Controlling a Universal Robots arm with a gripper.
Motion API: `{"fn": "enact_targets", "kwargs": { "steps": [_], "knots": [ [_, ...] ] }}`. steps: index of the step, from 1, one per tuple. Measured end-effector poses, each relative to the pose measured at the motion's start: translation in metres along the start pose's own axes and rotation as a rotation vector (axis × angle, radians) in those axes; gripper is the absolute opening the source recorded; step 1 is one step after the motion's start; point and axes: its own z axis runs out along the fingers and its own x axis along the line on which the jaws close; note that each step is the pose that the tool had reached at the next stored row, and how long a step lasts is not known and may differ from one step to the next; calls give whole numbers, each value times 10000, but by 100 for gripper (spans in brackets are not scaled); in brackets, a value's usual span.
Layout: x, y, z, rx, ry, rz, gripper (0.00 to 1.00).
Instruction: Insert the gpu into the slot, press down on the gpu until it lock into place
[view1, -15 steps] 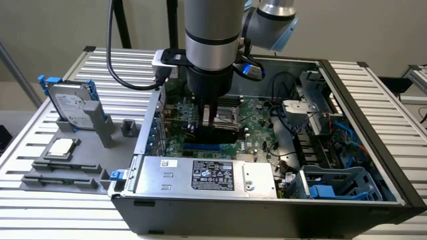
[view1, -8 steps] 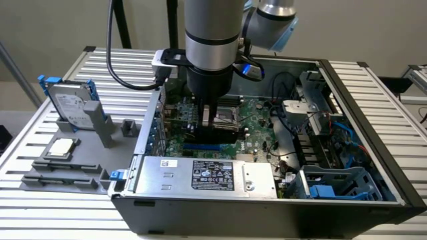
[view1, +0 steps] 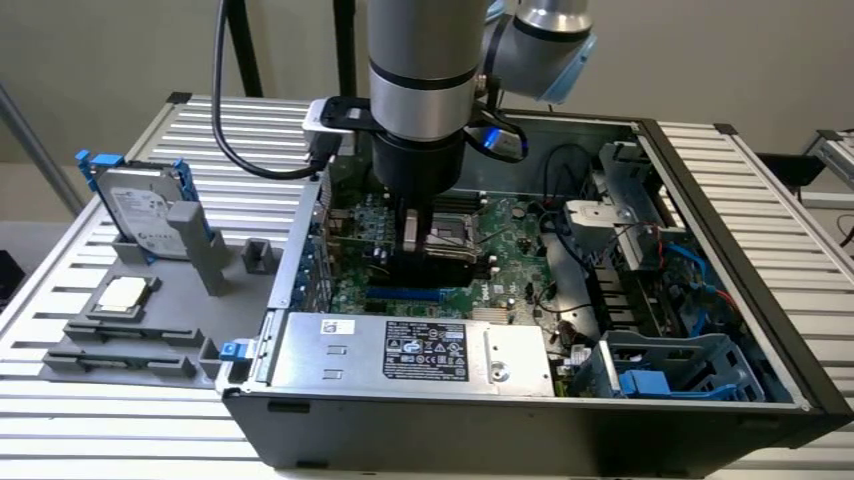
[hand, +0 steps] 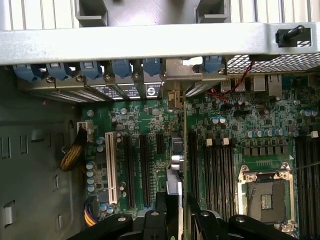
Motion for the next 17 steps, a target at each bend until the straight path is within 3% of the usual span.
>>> {"fn": "enact_targets", "kwargs": {
  "steps": [15,17],
  "knots": [
    [4,4,82,-82,5,7,26],
    [5,0,96,-116,5,9,26]
  ]
}}
